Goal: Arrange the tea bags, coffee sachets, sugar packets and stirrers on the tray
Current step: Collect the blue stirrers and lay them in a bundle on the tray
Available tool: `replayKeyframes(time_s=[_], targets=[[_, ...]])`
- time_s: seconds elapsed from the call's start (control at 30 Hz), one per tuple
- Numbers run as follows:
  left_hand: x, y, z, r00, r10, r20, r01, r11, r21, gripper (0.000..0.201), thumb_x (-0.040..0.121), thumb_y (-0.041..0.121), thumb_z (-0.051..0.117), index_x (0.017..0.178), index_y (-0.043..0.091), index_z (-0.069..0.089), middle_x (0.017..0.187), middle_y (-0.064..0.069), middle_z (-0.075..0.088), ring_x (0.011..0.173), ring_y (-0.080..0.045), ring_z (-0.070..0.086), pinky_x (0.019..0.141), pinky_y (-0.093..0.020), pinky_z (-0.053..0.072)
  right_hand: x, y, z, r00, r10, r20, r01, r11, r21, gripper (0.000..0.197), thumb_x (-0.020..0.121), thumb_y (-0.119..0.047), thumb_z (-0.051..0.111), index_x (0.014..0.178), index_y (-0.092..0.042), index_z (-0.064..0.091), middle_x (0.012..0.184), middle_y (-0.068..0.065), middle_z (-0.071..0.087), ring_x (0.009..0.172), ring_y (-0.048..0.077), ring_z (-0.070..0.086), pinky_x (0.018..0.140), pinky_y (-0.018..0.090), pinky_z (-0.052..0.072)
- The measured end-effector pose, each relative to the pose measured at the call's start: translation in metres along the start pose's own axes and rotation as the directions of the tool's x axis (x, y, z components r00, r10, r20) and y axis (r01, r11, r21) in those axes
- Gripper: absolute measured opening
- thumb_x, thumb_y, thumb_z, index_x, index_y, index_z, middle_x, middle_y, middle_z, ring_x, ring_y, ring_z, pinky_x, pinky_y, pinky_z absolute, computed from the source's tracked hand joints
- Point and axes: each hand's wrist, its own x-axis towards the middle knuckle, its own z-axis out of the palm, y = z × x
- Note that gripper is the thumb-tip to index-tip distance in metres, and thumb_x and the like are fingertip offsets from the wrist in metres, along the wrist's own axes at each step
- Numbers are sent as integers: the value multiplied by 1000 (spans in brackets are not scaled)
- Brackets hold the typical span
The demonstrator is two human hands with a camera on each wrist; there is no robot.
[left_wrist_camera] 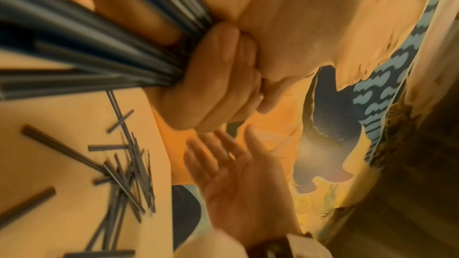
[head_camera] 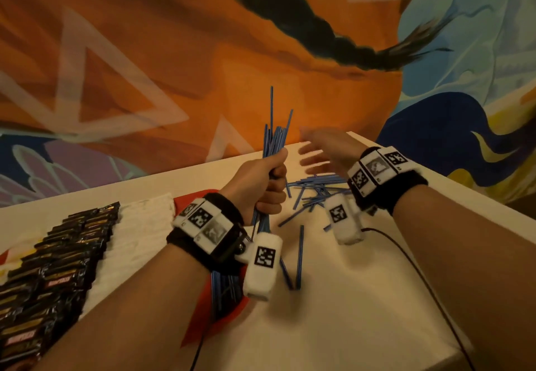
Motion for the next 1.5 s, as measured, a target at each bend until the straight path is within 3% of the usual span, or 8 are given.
replayKeyframes(time_s=[0.13, 0.4, 0.63, 0.83, 0.97, 1.1, 1.23, 1.5], targets=[[-8, -1, 1, 997, 3, 76, 3, 997, -74, 48, 101, 42, 51, 62, 21, 33, 53, 5, 18, 36, -9, 14, 34, -17, 13, -9, -37, 37, 967, -252, -41, 254, 933, 254, 47, 100, -53, 44, 128, -16, 52, 125, 0, 54, 106, 24, 62, 71, 36, 53], [-19, -2, -18, 992, 77, 100, -70, 995, -78, 48, 83, 40, 65, 61, 20, 27, 58, 1, 20, 36, -8, 21, 32, -15, 17, -17, -66, 58, 788, -614, -48, 615, 788, 19, 18, 100, -3, 42, 100, -16, 55, 86, 11, 71, 69, 25, 72, 64, 30, 56], [-30, 9, -31, 980, 175, 100, -171, 984, -43, 46, 85, 39, 62, 57, 19, 32, 49, 3, 21, 33, -7, 19, 35, -16, 12, -13, -65, 62, 653, -755, -60, 730, 649, -215, 28, 87, -5, 45, 80, -27, 61, 88, 4, 71, 80, 17, 71, 74, 44, 60], [-32, 14, -37, 976, 215, 37, -212, 975, -68, 47, 92, 36, 57, 55, 19, 33, 48, 3, 20, 33, -6, 18, 36, -15, 11, -15, -68, 67, 684, -710, 169, 729, 661, -178, 21, 90, -30, 43, 105, -23, 56, 95, 11, 72, 90, 26, 71, 81, 52, 57], [-34, 19, -34, 955, 295, -35, -297, 946, -132, 40, 83, 39, 59, 59, 20, 34, 48, 4, 21, 34, -6, 18, 36, -15, 11, -18, -68, 73, 686, -690, 231, 725, 674, -140, 33, 96, -44, 47, 125, -28, 47, 129, -4, 59, 114, 9, 61, 93, 41, 55], [-37, 36, -55, 799, 501, -333, -587, 769, -253, 46, 89, 44, 55, 58, 20, 32, 48, 4, 23, 37, -9, 24, 38, -21, 22, -21, -61, 90, 821, -542, 182, 528, 841, 119, 37, 100, -46, 44, 132, -29, 45, 137, -3, 51, 114, 12, 60, 92, 40, 56], [-44, 47, -81, 610, 587, -533, -765, 612, -201, 52, 103, 40, 45, 57, 20, 32, 51, 4, 25, 43, -11, 27, 49, -24, 31, -18, -43, 125, 901, -170, 400, 97, 976, 197, 75, 85, -67, 45, 141, -17, 44, 132, 8, 55, 111, 24, 61, 92, 37, 55], [-35, 38, -81, 559, 620, -550, -774, 628, -80, 46, 96, 37, 54, 61, 16, 32, 50, 1, 23, 41, -12, 24, 43, -26, 24, -17, -35, 151, 855, -77, 513, -249, 806, 537, 76, 90, -60, 52, 124, 8, 56, 106, 17, 47, 100, 30, 48, 107, 45, 41]])
